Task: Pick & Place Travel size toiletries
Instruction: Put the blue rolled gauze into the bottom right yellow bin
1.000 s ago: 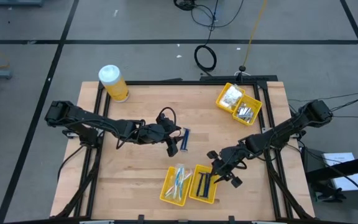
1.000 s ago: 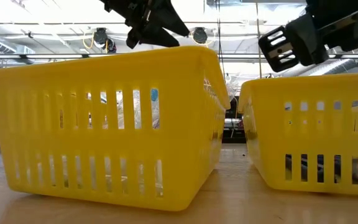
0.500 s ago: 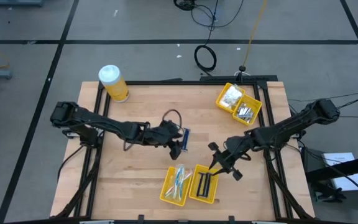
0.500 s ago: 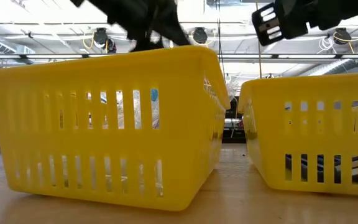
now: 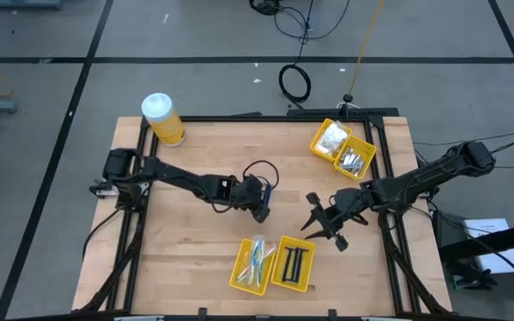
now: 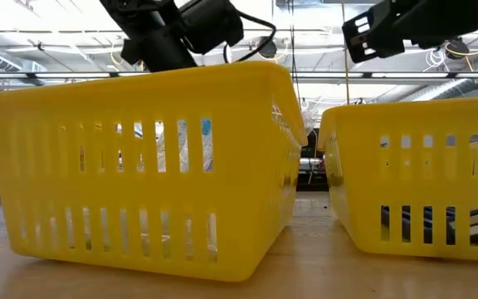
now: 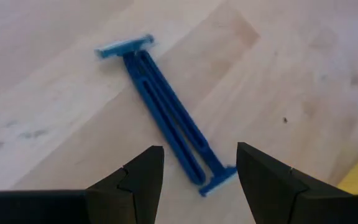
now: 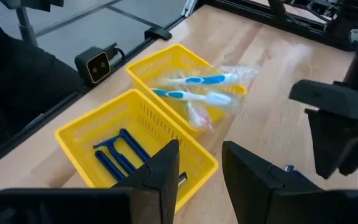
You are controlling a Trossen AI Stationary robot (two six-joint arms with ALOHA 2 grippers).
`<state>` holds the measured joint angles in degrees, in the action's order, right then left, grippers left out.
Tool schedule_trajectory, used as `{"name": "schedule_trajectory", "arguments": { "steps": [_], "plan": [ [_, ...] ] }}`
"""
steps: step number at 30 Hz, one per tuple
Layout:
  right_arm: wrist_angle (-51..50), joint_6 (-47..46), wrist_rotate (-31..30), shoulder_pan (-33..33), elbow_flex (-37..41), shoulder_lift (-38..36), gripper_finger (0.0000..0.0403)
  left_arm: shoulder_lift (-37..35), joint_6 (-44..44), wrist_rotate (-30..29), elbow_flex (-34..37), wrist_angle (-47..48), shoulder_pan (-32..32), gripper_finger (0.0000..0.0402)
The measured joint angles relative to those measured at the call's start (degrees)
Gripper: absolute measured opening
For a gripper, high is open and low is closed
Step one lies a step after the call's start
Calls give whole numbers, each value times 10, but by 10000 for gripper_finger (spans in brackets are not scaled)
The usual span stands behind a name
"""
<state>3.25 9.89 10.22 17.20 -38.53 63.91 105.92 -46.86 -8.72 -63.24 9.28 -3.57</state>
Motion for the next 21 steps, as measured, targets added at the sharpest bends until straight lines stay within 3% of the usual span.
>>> {"name": "schedule_trajectory", "arguments": {
  "steps": [6, 13, 21],
  "plan": [
    [29, 6, 1, 0, 15, -6, 110, 14, 3, -5, -2, -1, 3, 200],
    [31, 17, 0, 0, 15, -6, 105, 31, 29, -40, -58, 105, -3, 200],
    [34, 14, 0, 0, 15, -6, 106, 37, 50, -51, -90, 117, -3, 200]
  ]
}}
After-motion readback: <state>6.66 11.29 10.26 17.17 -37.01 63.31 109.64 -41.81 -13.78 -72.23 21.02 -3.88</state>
